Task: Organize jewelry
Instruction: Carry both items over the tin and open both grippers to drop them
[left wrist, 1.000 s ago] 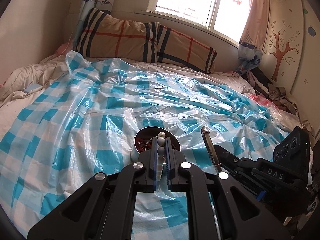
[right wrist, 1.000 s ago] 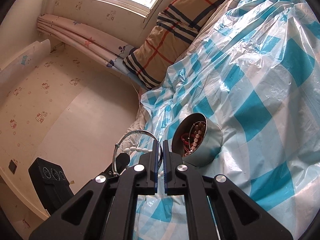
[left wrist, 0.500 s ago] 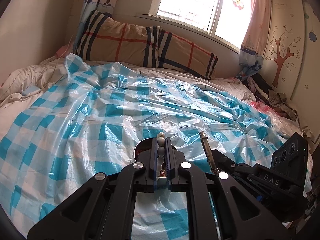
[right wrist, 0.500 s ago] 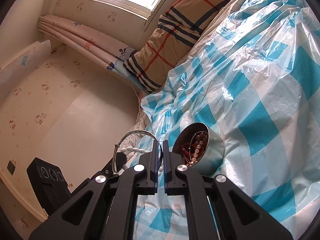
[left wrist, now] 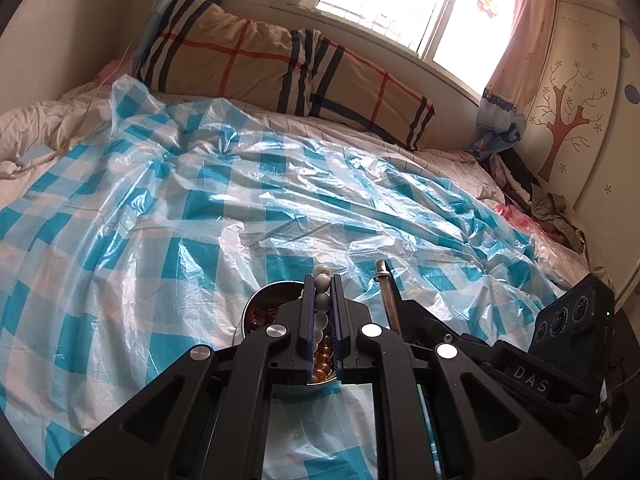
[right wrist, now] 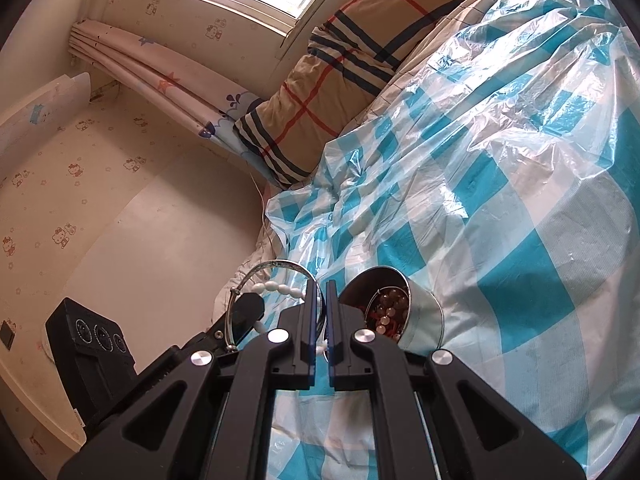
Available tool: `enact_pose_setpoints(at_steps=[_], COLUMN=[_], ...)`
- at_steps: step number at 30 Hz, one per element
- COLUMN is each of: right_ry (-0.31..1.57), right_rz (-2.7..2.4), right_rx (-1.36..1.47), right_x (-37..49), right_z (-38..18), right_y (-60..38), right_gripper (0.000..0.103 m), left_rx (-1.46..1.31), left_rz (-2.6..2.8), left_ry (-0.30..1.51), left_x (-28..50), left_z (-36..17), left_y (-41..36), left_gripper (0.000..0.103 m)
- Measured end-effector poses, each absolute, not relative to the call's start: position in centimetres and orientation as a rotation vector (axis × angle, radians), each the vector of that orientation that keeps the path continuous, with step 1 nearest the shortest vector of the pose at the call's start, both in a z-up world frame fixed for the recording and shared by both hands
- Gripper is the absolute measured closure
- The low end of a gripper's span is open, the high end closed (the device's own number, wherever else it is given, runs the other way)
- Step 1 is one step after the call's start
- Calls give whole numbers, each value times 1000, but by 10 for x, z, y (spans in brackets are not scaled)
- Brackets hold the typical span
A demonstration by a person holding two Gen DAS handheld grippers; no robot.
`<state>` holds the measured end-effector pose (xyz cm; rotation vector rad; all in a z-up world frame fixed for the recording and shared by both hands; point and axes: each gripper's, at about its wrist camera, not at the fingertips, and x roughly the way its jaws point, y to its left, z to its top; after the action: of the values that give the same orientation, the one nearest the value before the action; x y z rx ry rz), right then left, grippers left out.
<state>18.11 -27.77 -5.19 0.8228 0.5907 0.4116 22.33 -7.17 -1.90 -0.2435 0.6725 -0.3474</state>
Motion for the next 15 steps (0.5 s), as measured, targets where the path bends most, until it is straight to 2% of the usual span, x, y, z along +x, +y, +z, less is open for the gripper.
enact_pose_setpoints(at_steps=[3,7,11,12,13,14,15], right_ry=[609,639,673,694,710,714,699], right_rz=[390,355,313,298,277,256,247], right_rx=[797,731,616,576,541,520,506], right_x=[191,203,212,214,215,214,210], right_z=[-56,-62,-66,-68,-70,-70,-68], right_y=[-274,-265,-250,-245,-240,-238,-238], right_gripper=[98,98,96,94,86,65,63], left_rx=[-254,-271,-294,-295,-295,-292,-278], left_rz=[-297,-212,-141,-129,-118,-113,-106], left_ry=[805,821,781,773,764,756,750], left_x=[246,246,236,233,230,225,218], left_z=[-47,-56,-46,-44,-41,-38,-34], left_y=[-68,-48,-24,-20,-17,-14,-13], left_gripper=[95,93,78,73,68,66,63])
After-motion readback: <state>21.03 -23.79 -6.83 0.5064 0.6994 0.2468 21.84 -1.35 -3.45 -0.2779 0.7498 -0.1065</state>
